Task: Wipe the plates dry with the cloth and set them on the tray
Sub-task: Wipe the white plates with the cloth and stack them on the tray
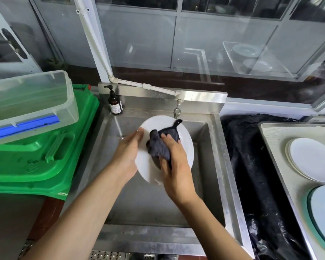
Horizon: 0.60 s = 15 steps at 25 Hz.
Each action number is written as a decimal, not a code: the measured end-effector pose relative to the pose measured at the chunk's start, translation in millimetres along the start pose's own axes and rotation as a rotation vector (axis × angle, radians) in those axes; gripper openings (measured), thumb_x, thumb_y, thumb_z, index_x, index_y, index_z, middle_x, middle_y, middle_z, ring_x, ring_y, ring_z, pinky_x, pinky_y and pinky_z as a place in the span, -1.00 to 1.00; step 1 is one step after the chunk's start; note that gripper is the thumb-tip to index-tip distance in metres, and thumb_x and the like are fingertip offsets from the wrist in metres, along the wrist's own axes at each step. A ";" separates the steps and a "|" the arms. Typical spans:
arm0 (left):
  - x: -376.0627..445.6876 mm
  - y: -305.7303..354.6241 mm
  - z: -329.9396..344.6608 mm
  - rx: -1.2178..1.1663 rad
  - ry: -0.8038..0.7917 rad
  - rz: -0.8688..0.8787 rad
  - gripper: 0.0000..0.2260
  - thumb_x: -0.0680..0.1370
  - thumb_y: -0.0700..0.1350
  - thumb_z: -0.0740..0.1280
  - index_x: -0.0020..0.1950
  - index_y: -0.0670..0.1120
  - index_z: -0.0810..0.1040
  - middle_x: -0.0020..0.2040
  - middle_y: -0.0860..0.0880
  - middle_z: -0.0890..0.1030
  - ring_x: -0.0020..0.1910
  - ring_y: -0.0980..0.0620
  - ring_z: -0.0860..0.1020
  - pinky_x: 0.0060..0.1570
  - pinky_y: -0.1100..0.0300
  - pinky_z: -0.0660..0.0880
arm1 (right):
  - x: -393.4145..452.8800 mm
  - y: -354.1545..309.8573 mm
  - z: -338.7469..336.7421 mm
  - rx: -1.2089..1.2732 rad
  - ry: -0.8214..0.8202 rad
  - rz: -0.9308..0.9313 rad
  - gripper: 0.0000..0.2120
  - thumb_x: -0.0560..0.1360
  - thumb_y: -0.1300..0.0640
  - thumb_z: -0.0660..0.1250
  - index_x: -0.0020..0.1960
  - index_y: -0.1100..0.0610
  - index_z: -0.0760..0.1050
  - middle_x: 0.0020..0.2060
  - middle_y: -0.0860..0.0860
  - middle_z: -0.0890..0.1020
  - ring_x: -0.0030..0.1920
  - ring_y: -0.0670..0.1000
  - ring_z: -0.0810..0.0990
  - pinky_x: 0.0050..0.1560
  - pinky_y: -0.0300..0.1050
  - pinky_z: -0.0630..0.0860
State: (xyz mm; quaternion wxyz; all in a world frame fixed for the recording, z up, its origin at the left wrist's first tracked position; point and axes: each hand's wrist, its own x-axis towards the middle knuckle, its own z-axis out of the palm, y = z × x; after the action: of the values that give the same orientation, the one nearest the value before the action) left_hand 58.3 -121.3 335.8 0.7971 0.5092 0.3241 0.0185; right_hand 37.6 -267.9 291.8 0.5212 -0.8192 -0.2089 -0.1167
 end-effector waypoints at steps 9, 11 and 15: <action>6.2 6.2 9.3 -0.025 0.051 0.034 -0.87 0.61 -0.01 0.37 0.01 -0.05 0.61 -0.05 -0.07 0.70 -0.07 -0.10 0.65 -0.09 0.07 0.59 | -51.0 27.8 0.2 -0.097 -0.033 -0.167 -0.63 0.67 0.12 0.23 0.46 0.06 0.37 0.49 -0.10 0.43 0.55 -0.01 0.34 0.58 0.14 0.21; 8.8 -4.7 8.6 -0.014 0.064 0.013 -0.85 0.61 -0.03 0.37 0.09 -0.08 0.62 0.08 -0.10 0.69 0.11 -0.15 0.63 0.16 -0.09 0.56 | -56.1 38.5 -7.6 -0.002 0.026 0.037 -0.63 0.67 0.09 0.22 0.47 0.01 0.37 0.47 -0.27 0.39 0.52 -0.07 0.36 0.56 -0.02 0.25; 6.4 -40.8 12.3 0.084 0.057 -0.033 -0.86 0.61 0.02 0.37 0.06 -0.03 0.62 0.23 -0.09 0.65 0.28 -0.14 0.58 0.35 -0.16 0.46 | -57.5 59.2 -36.5 0.044 0.128 0.467 -0.78 0.69 -0.07 0.16 0.31 -0.25 0.40 0.19 -0.28 0.59 0.18 -0.20 0.57 0.14 -0.35 0.44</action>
State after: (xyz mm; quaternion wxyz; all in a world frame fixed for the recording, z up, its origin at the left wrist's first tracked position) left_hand 57.7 -148.5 302.4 0.7656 0.5360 0.3557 0.0062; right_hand 15.0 -335.4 236.3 0.5640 -0.8246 0.0170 -0.0401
